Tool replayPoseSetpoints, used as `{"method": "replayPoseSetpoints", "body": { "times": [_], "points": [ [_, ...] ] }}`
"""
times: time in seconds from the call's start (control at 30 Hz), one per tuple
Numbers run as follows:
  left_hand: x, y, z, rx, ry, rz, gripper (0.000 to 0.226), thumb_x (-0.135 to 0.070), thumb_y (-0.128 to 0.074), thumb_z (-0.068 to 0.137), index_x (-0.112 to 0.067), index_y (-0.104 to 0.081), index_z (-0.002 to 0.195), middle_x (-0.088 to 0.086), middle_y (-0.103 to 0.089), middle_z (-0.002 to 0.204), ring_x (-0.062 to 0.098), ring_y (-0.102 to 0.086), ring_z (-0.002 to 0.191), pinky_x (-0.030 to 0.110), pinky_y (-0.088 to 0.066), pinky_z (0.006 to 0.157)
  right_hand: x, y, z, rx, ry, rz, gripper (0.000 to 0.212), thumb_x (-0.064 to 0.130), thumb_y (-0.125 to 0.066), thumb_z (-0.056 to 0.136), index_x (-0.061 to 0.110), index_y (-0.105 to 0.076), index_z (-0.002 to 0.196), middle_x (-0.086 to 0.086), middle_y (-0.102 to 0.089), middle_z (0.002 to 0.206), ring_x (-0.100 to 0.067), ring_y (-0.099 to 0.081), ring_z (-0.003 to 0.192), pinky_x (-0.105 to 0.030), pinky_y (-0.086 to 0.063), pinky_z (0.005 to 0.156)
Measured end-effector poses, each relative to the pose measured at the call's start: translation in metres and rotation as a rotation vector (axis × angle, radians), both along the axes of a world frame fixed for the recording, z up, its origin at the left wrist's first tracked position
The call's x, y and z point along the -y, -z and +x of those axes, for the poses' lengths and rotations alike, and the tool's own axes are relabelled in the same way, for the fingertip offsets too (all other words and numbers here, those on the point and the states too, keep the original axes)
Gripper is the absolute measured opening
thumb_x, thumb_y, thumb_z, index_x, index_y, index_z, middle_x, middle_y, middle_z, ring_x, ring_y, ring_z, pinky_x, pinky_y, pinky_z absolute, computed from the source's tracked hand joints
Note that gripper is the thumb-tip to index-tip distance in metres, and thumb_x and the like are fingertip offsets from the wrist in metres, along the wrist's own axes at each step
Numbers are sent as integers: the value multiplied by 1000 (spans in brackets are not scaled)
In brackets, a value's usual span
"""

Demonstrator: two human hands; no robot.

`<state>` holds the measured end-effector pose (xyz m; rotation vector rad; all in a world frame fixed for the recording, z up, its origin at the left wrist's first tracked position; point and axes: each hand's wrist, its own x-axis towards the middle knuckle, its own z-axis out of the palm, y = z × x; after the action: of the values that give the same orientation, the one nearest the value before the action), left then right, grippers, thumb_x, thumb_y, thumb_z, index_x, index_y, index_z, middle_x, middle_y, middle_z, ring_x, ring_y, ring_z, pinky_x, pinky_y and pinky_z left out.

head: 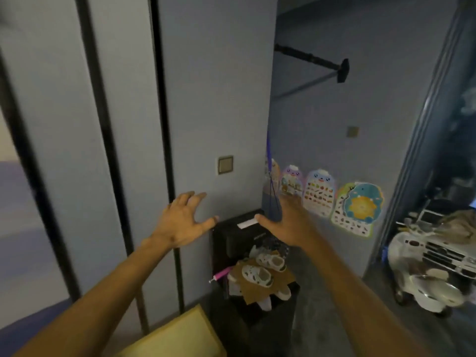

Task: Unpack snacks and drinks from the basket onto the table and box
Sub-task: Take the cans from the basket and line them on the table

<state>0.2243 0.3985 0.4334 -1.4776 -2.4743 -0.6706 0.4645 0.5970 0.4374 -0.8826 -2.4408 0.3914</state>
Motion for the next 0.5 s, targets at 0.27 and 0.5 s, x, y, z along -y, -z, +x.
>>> {"method": "replayPoseSetpoints", "body": {
  "times": [0.27, 0.5],
  "points": [
    [155, 5, 18, 37, -398, 20, 98, -89, -40, 84, -31, -27, 162, 5, -29, 169, 32, -38, 150, 53, -39, 119, 81, -7, -69, 160, -312, 50, 116, 93, -48, 80, 17, -25, 165, -7, -30, 170, -30, -34, 153, -49, -38, 121],
    [337, 11, 51, -12, -804, 33, 103, -88, -39, 82, -22, -35, 160, 7, -37, 165, 32, -40, 148, 52, -38, 117, 212, -10, -133, 189, -606, 90, 113, 91, -48, 83, 18, -22, 166, -3, -22, 174, -26, -30, 157, -47, -37, 121]
  ]
}}
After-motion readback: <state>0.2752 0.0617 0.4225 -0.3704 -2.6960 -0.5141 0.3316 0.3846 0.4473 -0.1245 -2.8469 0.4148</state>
